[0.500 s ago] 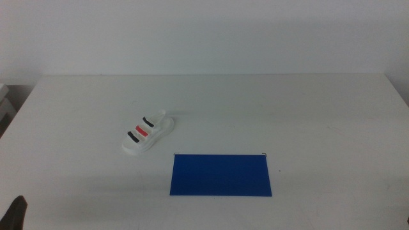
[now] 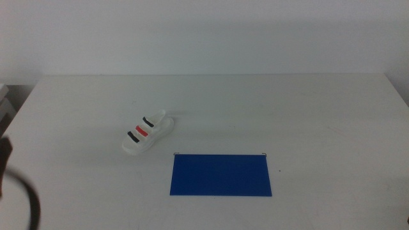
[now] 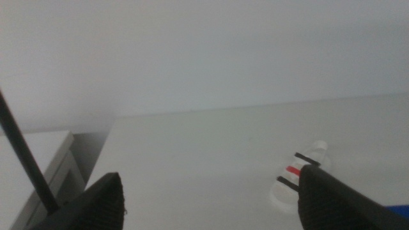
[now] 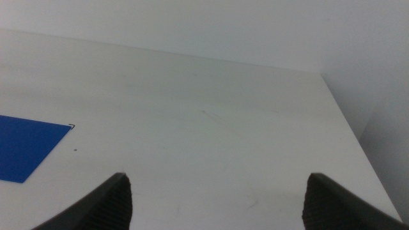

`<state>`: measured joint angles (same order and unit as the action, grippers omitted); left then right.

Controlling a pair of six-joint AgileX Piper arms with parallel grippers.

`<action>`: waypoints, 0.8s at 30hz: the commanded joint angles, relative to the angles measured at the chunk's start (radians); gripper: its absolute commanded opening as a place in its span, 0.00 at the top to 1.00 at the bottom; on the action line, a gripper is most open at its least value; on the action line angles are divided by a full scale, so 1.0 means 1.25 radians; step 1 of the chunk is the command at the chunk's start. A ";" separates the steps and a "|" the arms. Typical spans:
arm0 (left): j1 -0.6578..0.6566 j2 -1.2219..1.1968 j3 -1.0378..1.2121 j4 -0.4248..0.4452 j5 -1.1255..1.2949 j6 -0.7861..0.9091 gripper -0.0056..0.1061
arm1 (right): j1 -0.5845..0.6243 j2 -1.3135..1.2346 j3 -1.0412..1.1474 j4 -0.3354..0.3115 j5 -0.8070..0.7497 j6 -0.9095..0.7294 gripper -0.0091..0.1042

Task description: Use one arm to grab the shoe from the table and place it on the mat.

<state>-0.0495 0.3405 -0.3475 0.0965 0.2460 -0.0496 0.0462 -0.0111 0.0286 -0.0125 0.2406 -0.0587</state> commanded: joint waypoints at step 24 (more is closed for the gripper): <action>-0.030 0.725 -0.908 -0.107 0.627 0.191 0.11 | -0.001 0.003 0.004 -0.008 -0.058 -0.008 0.23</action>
<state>-0.0810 1.2341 -1.4199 -0.0075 1.0447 0.1684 0.0462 -0.0111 0.0286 -0.0125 0.2406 -0.0587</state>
